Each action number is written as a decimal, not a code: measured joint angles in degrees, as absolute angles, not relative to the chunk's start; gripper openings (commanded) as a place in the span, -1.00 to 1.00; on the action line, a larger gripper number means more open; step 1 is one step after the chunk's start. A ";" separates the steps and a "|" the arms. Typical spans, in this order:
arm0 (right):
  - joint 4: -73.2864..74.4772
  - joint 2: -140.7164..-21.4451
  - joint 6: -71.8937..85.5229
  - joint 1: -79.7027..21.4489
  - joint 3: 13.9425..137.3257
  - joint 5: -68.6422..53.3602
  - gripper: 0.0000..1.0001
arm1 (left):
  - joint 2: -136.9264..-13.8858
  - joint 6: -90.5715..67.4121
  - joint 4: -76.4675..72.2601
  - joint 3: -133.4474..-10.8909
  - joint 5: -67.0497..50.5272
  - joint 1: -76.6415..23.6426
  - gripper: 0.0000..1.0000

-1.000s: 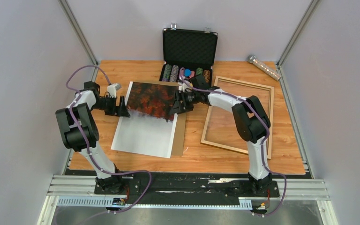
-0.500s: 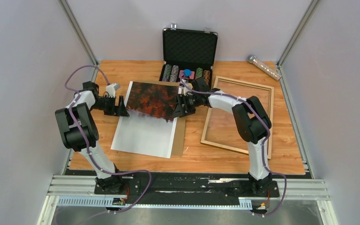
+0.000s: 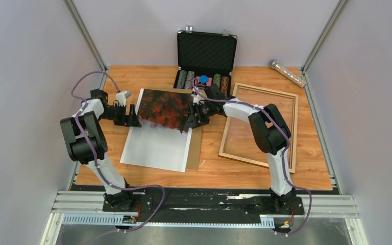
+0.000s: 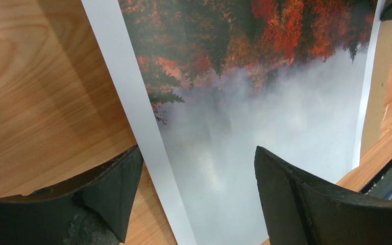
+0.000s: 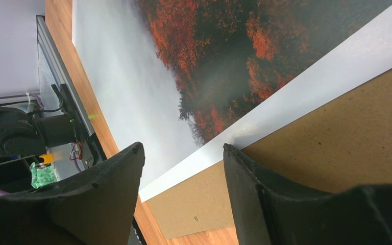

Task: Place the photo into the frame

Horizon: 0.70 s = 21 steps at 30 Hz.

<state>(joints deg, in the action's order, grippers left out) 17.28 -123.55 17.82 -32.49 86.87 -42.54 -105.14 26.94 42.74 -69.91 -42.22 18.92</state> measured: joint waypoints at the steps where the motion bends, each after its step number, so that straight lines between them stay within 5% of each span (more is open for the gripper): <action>1: 17.28 -123.59 17.87 -32.49 86.89 -42.54 0.23 | -105.14 27.07 42.72 -69.91 -42.26 18.92 0.76; 13: 17.30 -123.76 17.93 -32.49 86.98 -42.09 0.22 | -106.06 30.94 46.50 -71.29 -45.17 20.80 0.62; 21: 17.32 -123.79 17.93 -32.49 87.05 -42.04 0.21 | -106.37 36.64 54.89 -75.85 -50.76 21.89 0.31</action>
